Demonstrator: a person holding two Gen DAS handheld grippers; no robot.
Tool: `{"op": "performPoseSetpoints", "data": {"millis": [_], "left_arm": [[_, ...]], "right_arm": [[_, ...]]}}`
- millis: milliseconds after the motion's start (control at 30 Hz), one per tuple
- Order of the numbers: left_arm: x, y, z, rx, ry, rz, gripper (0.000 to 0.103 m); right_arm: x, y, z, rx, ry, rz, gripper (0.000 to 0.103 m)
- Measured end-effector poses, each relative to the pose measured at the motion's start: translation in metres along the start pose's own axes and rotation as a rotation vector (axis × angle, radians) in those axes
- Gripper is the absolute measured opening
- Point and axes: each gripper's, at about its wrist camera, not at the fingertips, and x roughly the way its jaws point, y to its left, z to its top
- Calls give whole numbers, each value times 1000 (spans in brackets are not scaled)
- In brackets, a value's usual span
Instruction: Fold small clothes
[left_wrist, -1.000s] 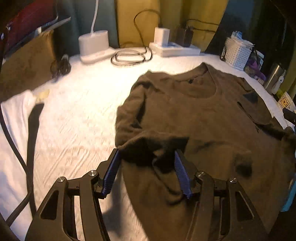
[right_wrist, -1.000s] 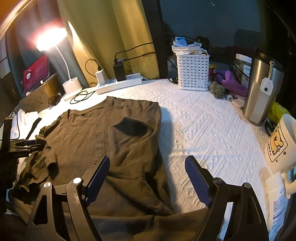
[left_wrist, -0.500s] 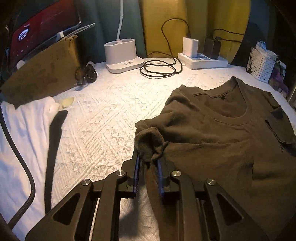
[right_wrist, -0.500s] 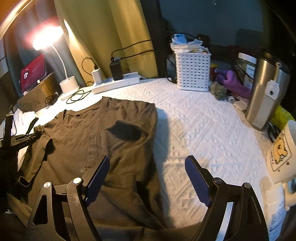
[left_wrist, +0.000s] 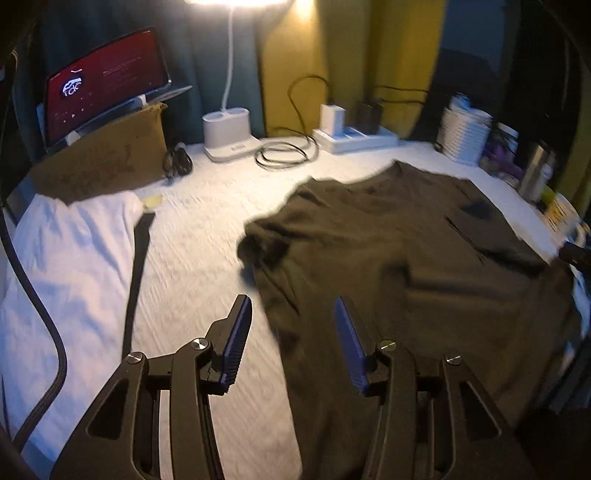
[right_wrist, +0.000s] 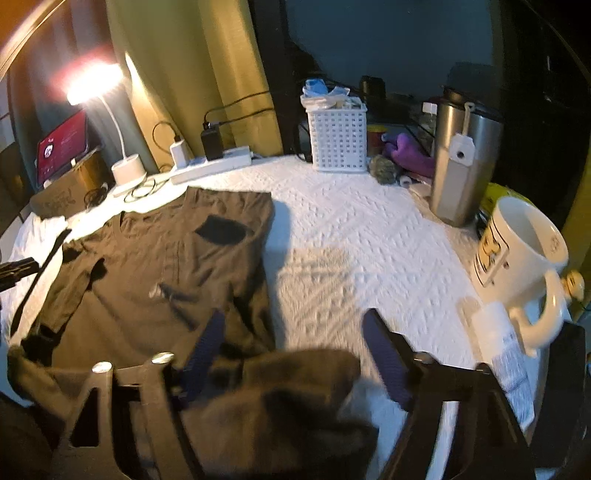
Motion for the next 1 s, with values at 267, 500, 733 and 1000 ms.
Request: {"op": "performPoseSetpoints", "data": {"millis": [267, 500, 733, 1000], "left_arm": [[-11, -14, -47, 63, 116, -94, 47], [-24, -20, -73, 89, 168, -158, 55], [-26, -30, -94, 91, 207, -189, 55], [-35, -41, -100, 168, 183, -174, 50]], "right_arm": [[9, -12, -23, 51, 49, -62, 57], [10, -1, -23, 20, 37, 8, 20], [-23, 13, -25, -49, -19, -19, 11], [-40, -5, -61, 11, 14, -47, 11]]}}
